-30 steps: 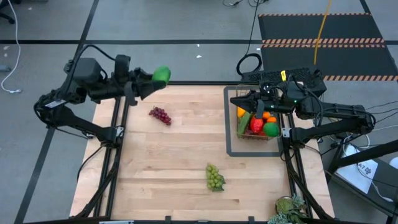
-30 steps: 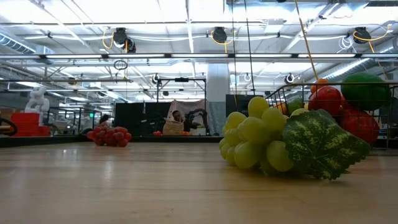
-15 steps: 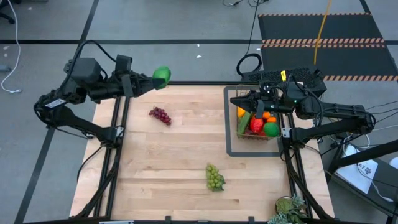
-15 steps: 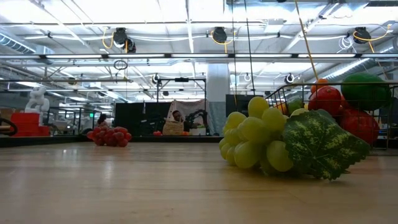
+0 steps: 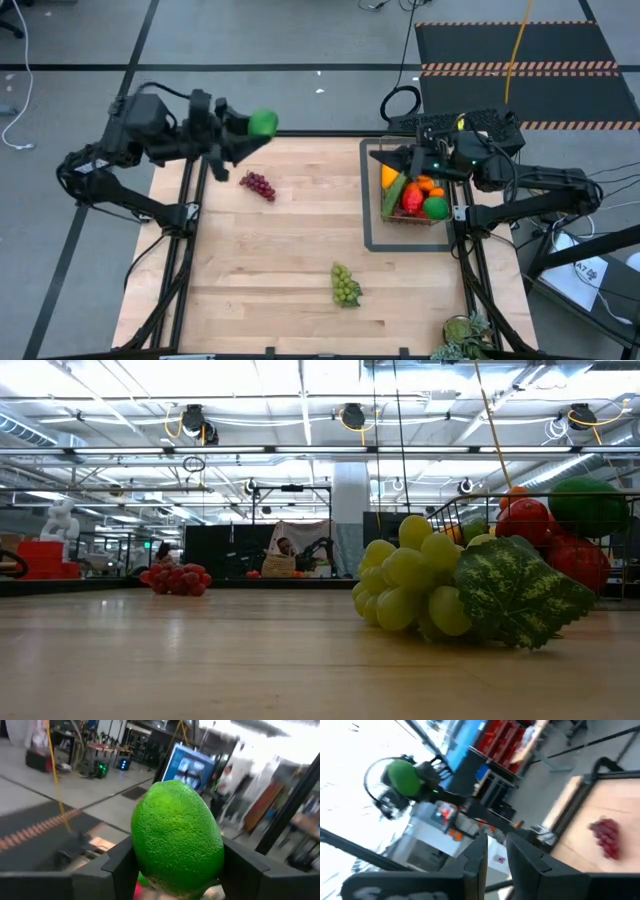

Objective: Build produce basket
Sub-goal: Put the green lime into the wire basket

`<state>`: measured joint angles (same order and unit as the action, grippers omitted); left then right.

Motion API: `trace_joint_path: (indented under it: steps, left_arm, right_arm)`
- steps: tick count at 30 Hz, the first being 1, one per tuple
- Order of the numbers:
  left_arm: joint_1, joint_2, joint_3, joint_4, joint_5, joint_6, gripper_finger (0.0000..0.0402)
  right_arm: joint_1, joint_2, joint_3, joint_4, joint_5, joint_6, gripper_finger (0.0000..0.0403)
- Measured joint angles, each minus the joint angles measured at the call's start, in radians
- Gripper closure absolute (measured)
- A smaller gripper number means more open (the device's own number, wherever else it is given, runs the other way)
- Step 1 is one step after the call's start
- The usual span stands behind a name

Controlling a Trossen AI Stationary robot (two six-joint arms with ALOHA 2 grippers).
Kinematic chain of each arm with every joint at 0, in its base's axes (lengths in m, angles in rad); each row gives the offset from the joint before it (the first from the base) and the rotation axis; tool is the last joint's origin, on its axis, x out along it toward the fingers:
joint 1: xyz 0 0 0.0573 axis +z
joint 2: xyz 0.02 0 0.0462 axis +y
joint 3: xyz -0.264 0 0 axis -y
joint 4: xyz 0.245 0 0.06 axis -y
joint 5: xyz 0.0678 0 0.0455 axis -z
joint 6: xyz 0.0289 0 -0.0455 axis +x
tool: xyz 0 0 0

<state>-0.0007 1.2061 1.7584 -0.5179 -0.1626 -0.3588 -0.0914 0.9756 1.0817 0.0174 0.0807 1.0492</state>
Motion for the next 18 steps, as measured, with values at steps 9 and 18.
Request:
trace_joint_path:
  steps: [9, 18]
  left_arm:
    - [0.0, 0.112, 0.0, 0.004, 0.067, 0.169, 0.0176]
    - [-0.01, 0.236, 0.0, 0.084, 0.172, 0.202, 0.0176]
  right_arm:
    - [0.087, 0.102, 0.0, 0.477, -0.006, -0.376, 0.0338]
    - [0.158, 0.197, 0.0, 0.635, 0.0, -0.703, 0.0248]
